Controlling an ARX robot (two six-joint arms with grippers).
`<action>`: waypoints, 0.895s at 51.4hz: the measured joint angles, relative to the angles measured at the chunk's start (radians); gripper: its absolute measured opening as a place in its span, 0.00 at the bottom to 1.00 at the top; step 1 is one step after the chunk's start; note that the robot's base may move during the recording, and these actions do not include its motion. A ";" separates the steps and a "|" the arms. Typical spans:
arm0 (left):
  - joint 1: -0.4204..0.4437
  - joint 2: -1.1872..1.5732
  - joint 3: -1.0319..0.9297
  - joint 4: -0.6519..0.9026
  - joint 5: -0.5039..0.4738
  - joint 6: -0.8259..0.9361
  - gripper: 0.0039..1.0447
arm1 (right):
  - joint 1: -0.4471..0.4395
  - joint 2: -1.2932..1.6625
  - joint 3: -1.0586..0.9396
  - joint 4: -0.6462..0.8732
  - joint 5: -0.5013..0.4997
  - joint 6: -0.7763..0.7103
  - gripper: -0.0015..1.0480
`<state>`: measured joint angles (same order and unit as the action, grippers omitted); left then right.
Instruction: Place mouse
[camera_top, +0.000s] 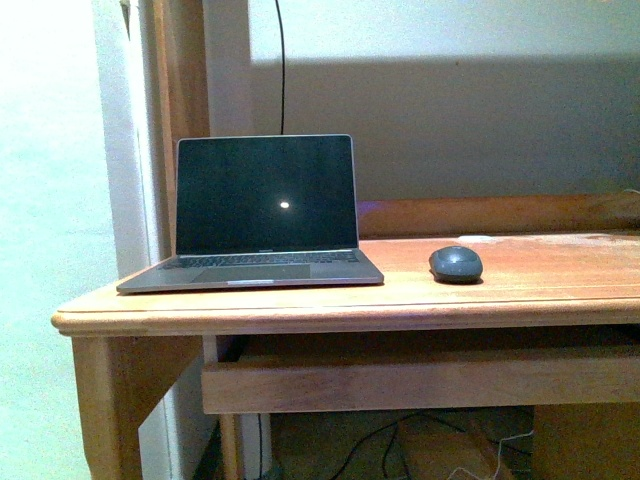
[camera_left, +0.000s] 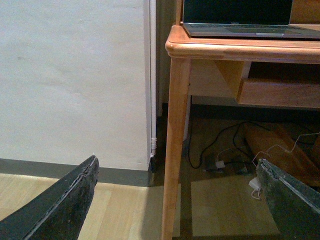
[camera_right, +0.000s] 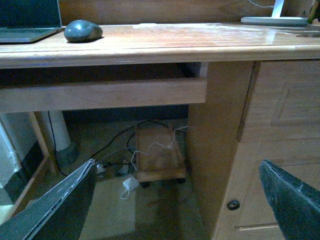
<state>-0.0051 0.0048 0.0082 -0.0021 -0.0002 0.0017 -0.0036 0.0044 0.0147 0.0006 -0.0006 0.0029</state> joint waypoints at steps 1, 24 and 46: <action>0.000 0.000 0.000 0.000 0.000 0.000 0.93 | 0.000 0.000 0.000 0.000 0.000 0.000 0.93; 0.000 0.000 0.000 0.000 0.000 0.000 0.93 | 0.000 0.000 0.000 0.000 0.000 0.000 0.93; 0.000 0.000 0.000 0.000 0.000 0.000 0.93 | 0.000 0.000 0.000 0.000 0.000 0.000 0.93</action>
<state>-0.0051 0.0048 0.0082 -0.0021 -0.0002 0.0017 -0.0036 0.0044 0.0147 0.0006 -0.0006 0.0029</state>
